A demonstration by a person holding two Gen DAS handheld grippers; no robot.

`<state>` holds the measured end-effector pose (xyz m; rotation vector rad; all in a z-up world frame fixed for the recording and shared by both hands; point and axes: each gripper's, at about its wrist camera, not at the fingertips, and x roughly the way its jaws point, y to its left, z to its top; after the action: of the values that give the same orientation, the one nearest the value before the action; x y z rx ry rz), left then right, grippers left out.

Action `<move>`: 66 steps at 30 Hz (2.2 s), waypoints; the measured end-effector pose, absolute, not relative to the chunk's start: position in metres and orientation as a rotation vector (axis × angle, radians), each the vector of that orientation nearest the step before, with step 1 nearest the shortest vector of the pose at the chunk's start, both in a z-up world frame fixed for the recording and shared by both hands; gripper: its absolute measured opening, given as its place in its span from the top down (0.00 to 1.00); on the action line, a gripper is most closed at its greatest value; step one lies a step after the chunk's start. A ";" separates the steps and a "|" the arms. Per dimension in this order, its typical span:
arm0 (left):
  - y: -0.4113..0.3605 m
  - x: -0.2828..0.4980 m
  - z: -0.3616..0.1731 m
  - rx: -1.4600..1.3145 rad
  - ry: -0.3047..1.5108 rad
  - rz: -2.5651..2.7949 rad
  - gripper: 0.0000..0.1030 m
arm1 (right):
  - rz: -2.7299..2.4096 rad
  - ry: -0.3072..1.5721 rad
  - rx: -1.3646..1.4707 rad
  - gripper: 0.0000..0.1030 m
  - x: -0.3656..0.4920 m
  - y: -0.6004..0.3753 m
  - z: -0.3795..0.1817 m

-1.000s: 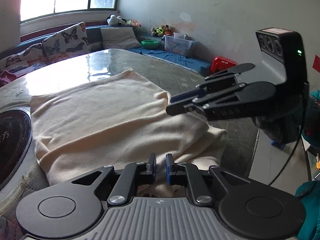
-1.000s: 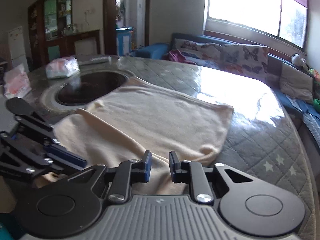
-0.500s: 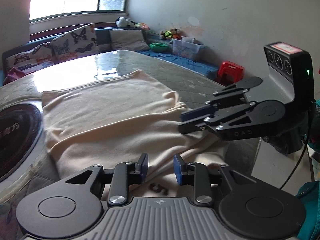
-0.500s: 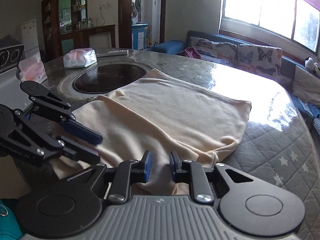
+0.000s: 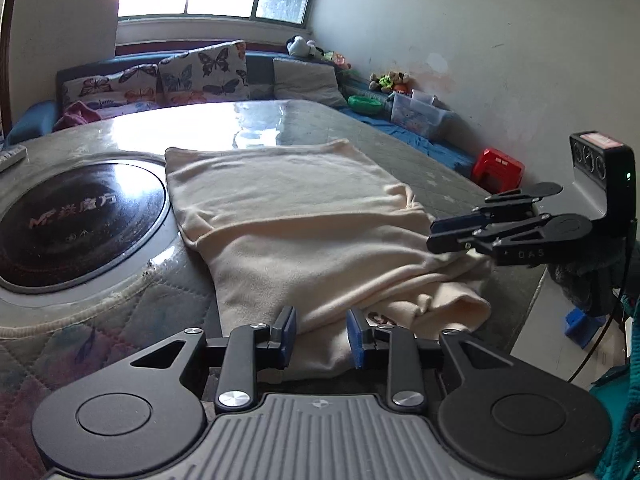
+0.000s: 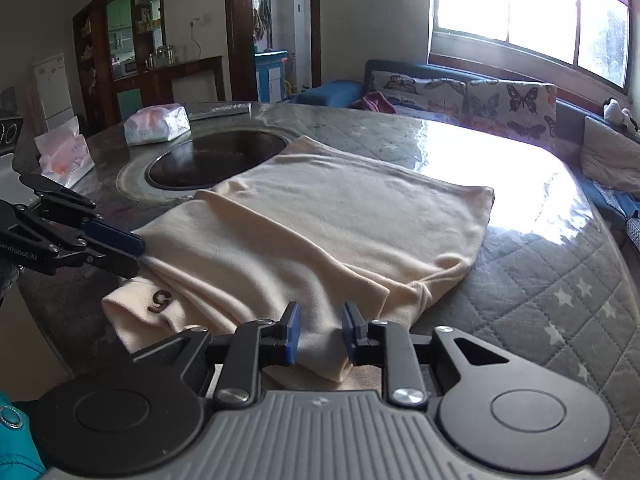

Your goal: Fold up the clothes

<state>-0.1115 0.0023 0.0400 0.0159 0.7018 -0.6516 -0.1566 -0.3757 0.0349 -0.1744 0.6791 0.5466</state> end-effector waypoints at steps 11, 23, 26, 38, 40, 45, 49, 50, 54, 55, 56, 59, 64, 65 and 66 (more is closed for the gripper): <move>0.015 -0.097 0.036 -0.042 0.723 -0.584 0.69 | 0.535 0.689 -0.206 0.75 -0.153 -0.372 0.034; -0.024 -0.145 0.043 0.323 0.626 -0.732 0.56 | 0.551 0.693 -0.208 0.75 -0.124 -0.362 0.026; -0.028 -0.153 0.037 0.377 0.621 -0.745 0.56 | 0.569 0.687 -0.229 0.74 -0.136 -0.363 0.032; -0.055 -0.166 0.025 0.538 0.512 -0.798 0.56 | 0.550 0.665 -0.320 0.68 -0.166 -0.376 0.035; -0.059 -0.167 0.022 0.556 0.495 -0.805 0.56 | 0.548 0.661 -0.324 0.68 -0.170 -0.378 0.038; -0.063 -0.167 0.019 0.562 0.472 -0.813 0.75 | 0.584 0.637 -0.374 0.66 -0.187 -0.378 0.048; -0.061 -0.157 0.027 0.482 0.472 -0.786 0.87 | 0.633 0.627 -0.423 0.56 -0.201 -0.377 0.052; -0.060 -0.153 0.030 0.455 0.474 -0.777 0.89 | 0.652 0.630 -0.429 0.55 -0.204 -0.377 0.053; -0.057 -0.130 0.045 0.347 0.494 -0.753 0.91 | 0.715 0.623 -0.462 0.47 -0.214 -0.373 0.053; -0.058 -0.124 0.048 0.321 0.502 -0.748 0.91 | 0.725 0.617 -0.468 0.46 -0.215 -0.371 0.053; -0.058 -0.118 0.050 0.300 0.507 -0.744 0.91 | 0.732 0.610 -0.471 0.46 -0.215 -0.370 0.052; -0.059 -0.104 0.054 0.260 0.519 -0.751 0.91 | 0.728 0.592 -0.484 0.46 -0.211 -0.362 0.046; -0.055 -0.102 0.050 0.243 0.540 -0.751 0.91 | 0.716 0.626 -0.452 0.71 -0.190 -0.355 0.029; -0.053 -0.104 0.049 0.245 0.542 -0.753 0.91 | 0.720 0.633 -0.445 0.78 -0.188 -0.355 0.027; -0.051 -0.107 0.048 0.247 0.545 -0.755 0.88 | 0.724 0.637 -0.436 0.80 -0.185 -0.355 0.027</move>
<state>-0.1065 -0.0511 0.0476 0.2467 0.5450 -0.7551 -0.1854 -0.3546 0.0272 -0.4355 0.6374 0.7239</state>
